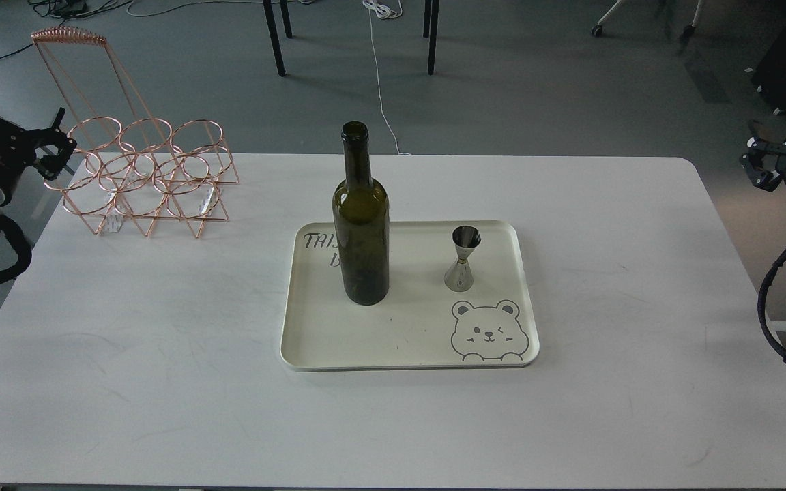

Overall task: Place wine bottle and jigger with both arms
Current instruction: 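Move the right gripper in toward the tray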

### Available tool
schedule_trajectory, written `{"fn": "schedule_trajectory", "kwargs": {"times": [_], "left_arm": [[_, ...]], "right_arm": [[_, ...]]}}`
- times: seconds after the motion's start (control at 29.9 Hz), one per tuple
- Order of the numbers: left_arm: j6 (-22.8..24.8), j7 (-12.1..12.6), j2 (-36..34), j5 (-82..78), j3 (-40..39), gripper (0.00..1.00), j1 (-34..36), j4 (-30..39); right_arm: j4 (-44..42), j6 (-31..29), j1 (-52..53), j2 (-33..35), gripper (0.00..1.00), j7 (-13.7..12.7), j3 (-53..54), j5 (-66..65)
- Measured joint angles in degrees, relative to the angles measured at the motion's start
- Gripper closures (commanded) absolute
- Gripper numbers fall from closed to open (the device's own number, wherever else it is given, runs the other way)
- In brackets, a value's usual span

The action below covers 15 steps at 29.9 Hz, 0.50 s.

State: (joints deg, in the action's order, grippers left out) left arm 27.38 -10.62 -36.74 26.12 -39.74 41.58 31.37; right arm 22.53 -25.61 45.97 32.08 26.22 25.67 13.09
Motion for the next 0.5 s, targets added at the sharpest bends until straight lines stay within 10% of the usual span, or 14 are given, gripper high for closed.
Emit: {"fn": "schedule_trajectory", "kwargs": {"times": [0.5], "left_arm": [[0.62,0.04,0.12,0.02,-0.2,0.01,0.18,0.0]], "right_arm": [[6.97,0.19,-2.86,-1.0,0.01,-0.06,4.38,0.12]]}}
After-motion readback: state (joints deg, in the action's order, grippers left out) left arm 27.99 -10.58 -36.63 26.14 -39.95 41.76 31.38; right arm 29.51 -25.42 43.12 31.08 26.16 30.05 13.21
